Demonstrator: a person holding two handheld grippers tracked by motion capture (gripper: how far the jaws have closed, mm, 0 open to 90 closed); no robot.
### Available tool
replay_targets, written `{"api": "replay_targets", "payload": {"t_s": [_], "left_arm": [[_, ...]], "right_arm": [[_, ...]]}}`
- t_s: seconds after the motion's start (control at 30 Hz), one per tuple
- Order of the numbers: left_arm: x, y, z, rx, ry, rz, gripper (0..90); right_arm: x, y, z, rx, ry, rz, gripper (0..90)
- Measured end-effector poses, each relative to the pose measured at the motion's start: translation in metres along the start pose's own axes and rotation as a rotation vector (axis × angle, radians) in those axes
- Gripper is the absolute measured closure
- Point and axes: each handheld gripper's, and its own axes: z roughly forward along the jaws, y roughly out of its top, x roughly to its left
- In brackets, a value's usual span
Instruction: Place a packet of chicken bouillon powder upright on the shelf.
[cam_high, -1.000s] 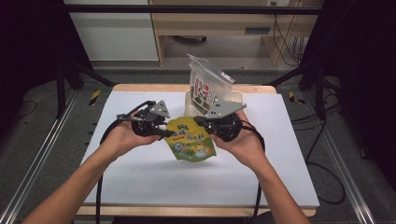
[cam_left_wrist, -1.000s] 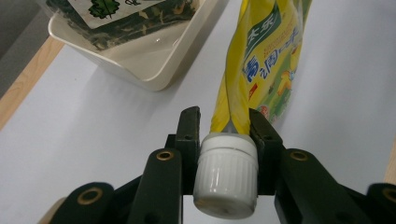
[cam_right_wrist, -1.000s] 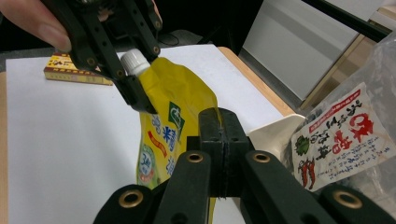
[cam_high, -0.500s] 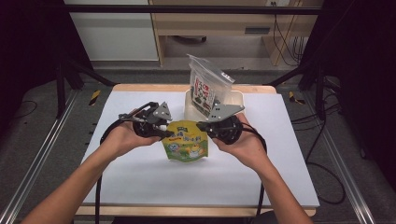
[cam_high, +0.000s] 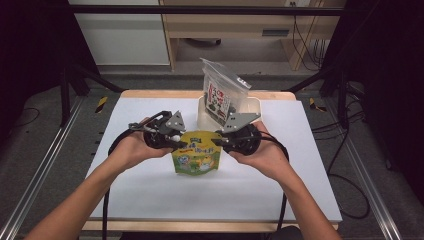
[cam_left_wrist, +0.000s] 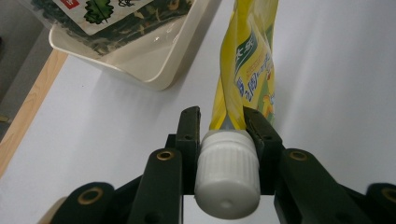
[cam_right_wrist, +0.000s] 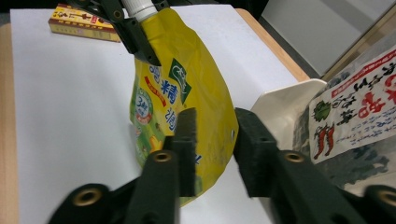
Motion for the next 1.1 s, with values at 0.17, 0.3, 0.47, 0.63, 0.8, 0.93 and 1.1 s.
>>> {"api": "replay_targets", "payload": {"t_s": [0.17, 0.3, 0.47, 0.63, 0.8, 0.93, 1.1], "left_arm": [[-0.002, 0.001, -0.001, -0.004, -0.001, 0.006, 69.7], [-0.002, 0.001, -0.001, -0.006, -0.001, 0.006, 69.7], [-0.002, 0.002, -0.001, -0.011, -0.004, 0.008, 69.7], [-0.003, 0.002, -0.001, -0.015, -0.005, 0.009, 69.7], [-0.003, 0.003, -0.001, -0.018, -0.005, 0.016, 69.7], [-0.004, 0.003, -0.001, -0.017, -0.006, 0.020, 69.7], [-0.005, 0.002, -0.002, -0.018, -0.006, 0.021, 69.6]], "right_arm": [[-0.002, 0.002, 0.003, 0.033, -0.016, -0.050, 42.7], [-0.005, 0.006, 0.007, 0.094, 0.000, -0.097, 33.1], [-0.010, 0.014, 0.010, 0.180, 0.035, -0.151, 26.2], [-0.013, 0.026, 0.011, 0.220, 0.063, -0.187, 31.6], [-0.013, 0.034, 0.016, 0.250, 0.089, -0.208, 42.5], [-0.014, 0.034, 0.025, 0.283, 0.121, -0.199, 48.5], [-0.015, 0.029, 0.037, 0.309, 0.150, -0.176, 57.7]]}}
